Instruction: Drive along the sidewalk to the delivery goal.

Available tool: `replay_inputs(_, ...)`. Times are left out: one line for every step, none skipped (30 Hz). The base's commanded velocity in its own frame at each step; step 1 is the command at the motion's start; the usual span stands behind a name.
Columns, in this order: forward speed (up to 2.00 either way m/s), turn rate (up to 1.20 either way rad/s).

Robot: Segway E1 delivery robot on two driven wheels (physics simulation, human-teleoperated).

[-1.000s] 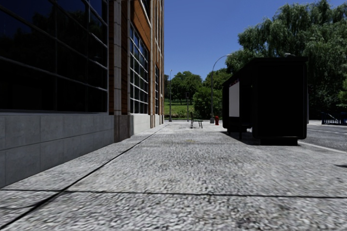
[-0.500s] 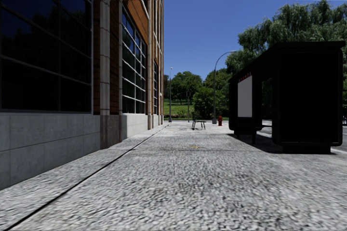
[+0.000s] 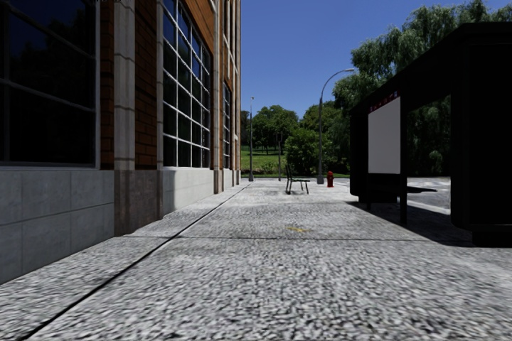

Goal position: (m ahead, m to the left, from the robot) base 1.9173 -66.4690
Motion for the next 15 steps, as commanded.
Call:
replay_inputs(2.0,0.0)
replay_inputs(2.0,0.0)
replay_inputs(2.0,0.0)
replay_inputs(2.0,0.0)
replay_inputs(2.0,0.0)
replay_inputs(2.0,0.0)
replay_inputs(2.0,0.0)
replay_inputs(2.0,0.0)
replay_inputs(2.0,0.0)
replay_inputs(2.0,0.0)
replay_inputs(2.0,0.0)
replay_inputs(2.0,0.0)
replay_inputs(2.0,0.0)
replay_inputs(2.0,0.0)
replay_inputs(2.0,0.0)
